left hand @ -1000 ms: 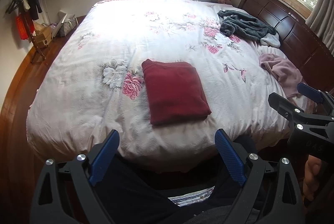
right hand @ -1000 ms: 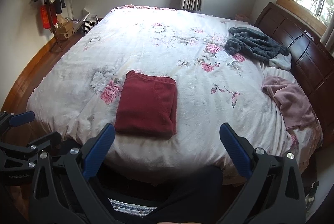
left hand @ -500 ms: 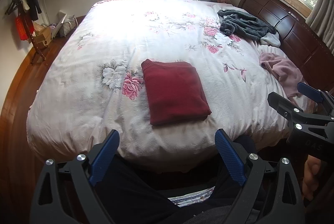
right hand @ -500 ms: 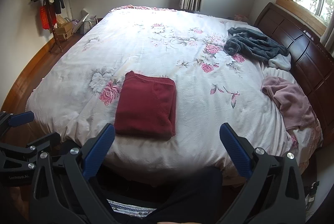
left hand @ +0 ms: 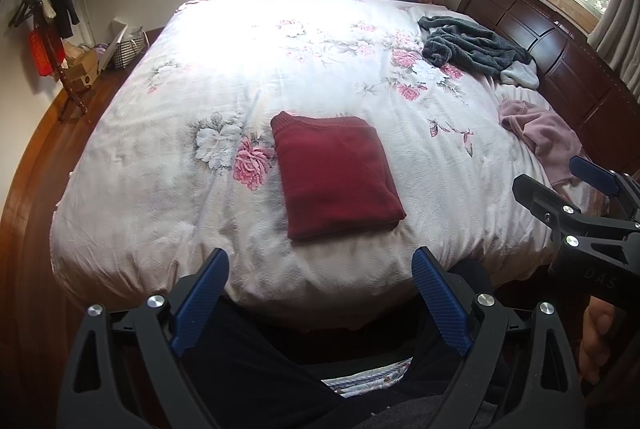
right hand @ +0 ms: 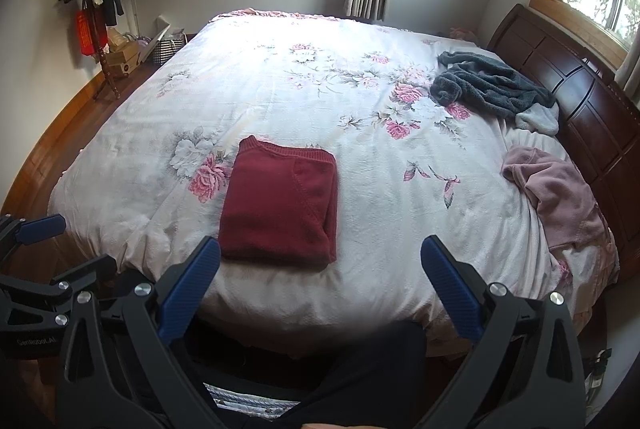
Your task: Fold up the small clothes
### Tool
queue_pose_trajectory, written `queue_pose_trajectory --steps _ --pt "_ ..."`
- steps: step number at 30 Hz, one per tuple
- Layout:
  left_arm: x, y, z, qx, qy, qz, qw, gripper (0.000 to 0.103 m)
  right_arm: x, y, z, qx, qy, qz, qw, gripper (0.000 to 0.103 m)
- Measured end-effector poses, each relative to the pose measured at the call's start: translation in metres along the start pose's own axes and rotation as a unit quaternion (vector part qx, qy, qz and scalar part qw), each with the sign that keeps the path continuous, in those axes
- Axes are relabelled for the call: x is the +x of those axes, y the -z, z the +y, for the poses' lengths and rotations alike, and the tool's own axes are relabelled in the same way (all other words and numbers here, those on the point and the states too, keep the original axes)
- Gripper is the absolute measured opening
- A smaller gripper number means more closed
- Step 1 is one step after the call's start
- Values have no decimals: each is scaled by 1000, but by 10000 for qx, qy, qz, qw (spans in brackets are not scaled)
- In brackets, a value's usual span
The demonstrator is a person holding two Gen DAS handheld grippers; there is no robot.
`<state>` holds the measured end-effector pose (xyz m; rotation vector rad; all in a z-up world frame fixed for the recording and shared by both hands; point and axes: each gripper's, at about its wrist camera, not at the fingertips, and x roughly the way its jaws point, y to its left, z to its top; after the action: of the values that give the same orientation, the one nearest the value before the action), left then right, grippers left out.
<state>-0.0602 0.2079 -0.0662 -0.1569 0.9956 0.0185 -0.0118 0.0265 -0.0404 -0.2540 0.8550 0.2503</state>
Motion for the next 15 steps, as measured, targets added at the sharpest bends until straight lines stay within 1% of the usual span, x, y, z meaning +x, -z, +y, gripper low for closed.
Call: queue_pose_trajectory --steps 15 --pt "8 -4 0 64 19 55 10000 93 1 -1 -2 2 -24 12 10000 100"
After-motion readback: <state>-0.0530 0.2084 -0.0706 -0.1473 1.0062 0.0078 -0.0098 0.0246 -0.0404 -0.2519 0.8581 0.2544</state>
